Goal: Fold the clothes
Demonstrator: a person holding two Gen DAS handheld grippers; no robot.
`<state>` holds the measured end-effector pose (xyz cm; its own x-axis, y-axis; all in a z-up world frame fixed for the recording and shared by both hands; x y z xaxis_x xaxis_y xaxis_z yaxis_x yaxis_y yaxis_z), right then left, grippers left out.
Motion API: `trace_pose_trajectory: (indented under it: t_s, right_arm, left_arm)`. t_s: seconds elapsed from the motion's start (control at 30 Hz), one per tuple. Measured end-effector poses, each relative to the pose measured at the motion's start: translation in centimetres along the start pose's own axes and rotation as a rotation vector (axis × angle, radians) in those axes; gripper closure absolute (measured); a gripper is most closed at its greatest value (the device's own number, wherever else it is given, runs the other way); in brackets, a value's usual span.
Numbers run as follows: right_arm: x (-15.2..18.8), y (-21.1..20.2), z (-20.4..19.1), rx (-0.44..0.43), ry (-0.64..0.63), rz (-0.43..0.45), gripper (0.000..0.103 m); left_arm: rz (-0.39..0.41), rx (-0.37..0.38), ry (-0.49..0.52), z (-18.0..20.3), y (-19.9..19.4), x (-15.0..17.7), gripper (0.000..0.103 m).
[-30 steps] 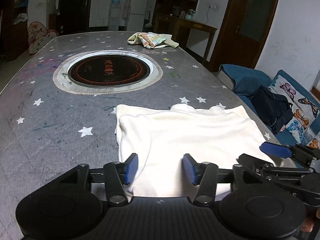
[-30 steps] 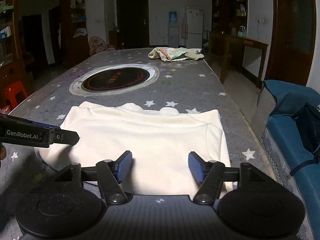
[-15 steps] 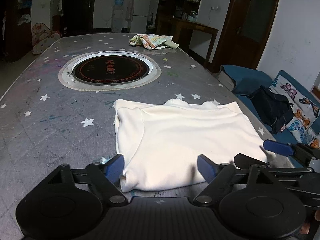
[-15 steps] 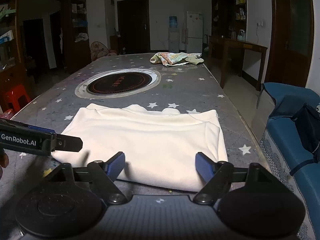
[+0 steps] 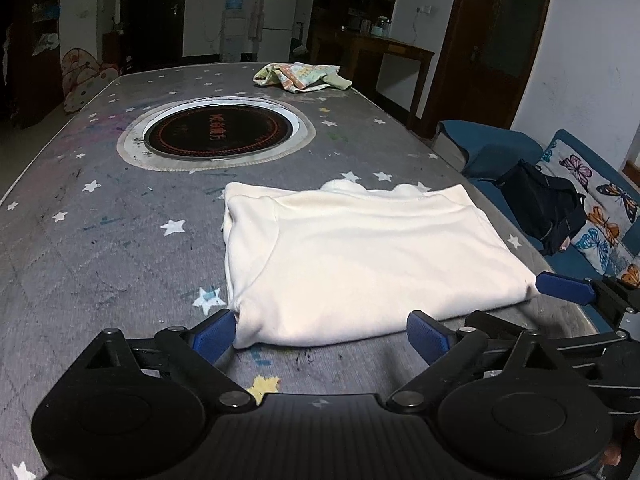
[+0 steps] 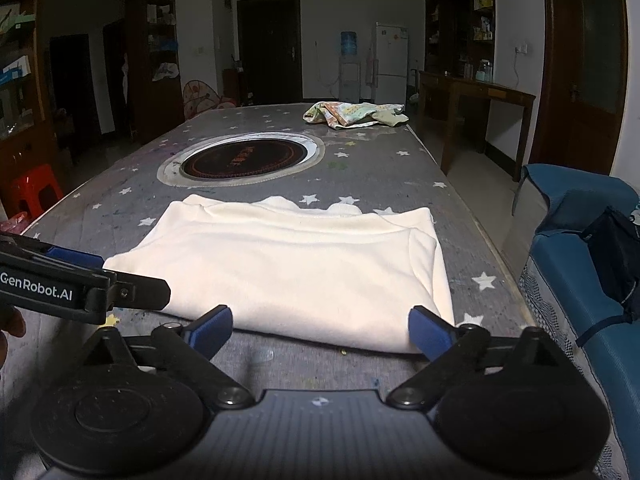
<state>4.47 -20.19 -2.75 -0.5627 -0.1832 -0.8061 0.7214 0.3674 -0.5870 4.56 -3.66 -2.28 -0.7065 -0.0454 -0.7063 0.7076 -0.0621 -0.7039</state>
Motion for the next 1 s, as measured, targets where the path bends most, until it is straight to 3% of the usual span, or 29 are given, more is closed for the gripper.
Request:
trace_pose_trajectory:
  t_s: [0.43,1.0]
  right_arm:
    - [1.3,-0.6,-0.4,-0.01,-0.007,-0.01,0.0]
    - [2.3,0.1,0.0,-0.008,0.019,-0.037,0.0]
  left_arm:
    - [-0.032,-0.011,0.008,0.3,0.2,1.3,0.003]
    - [-0.051,-0.028,-0.003,0.0,0.7,2.1,0.003]
Point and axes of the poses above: each gripper's, at about its wrist camera, not at the fingertips, and y roughly the way its jaws point, z to its right, x to its underside, the point moved 9 cm from there along y, roughly the way its jaws point, and after that the axes turned 5 degrees about -x, right-handed, at the moved point
